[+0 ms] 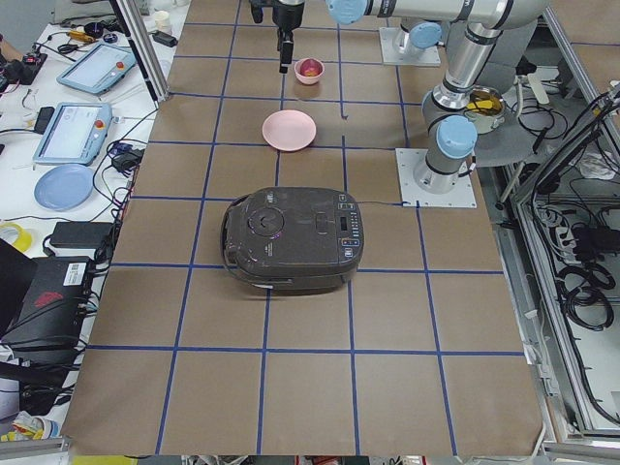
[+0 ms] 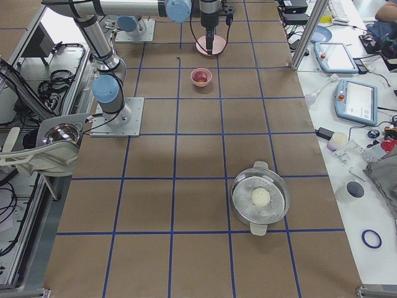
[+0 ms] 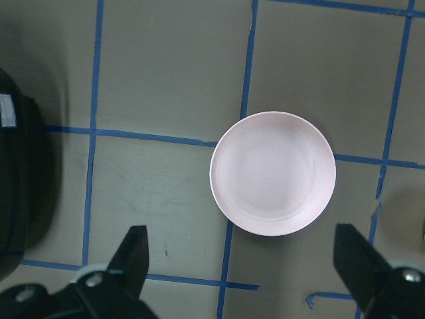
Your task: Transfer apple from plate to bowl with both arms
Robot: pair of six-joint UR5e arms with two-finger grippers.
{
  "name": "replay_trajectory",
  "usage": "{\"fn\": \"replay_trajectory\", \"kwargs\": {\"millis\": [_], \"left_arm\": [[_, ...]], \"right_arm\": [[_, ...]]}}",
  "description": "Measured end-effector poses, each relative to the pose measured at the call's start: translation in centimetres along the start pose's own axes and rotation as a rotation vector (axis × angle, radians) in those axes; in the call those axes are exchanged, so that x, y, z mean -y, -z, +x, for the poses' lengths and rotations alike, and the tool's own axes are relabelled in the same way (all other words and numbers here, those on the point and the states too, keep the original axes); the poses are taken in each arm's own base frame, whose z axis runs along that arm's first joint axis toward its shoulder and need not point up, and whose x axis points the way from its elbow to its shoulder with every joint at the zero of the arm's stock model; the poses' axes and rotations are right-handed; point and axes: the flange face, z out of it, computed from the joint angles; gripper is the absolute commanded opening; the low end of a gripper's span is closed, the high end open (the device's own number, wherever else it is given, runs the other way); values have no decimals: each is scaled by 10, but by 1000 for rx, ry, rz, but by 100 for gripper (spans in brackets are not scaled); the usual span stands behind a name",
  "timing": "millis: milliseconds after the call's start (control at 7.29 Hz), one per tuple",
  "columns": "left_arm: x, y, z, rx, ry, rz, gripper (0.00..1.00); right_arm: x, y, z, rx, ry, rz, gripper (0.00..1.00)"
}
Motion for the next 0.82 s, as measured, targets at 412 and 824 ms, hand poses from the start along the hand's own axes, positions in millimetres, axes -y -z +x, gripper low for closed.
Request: {"fn": "replay_trajectory", "kwargs": {"millis": [412, 824], "left_arm": [[-8, -7, 23, 0, -66, -25, 100], [-8, -6, 25, -3, -89, -21, 100]], "right_arm": [[0, 0, 0, -2, -3, 2, 100], [0, -1, 0, -1, -4, 3, 100]]}}
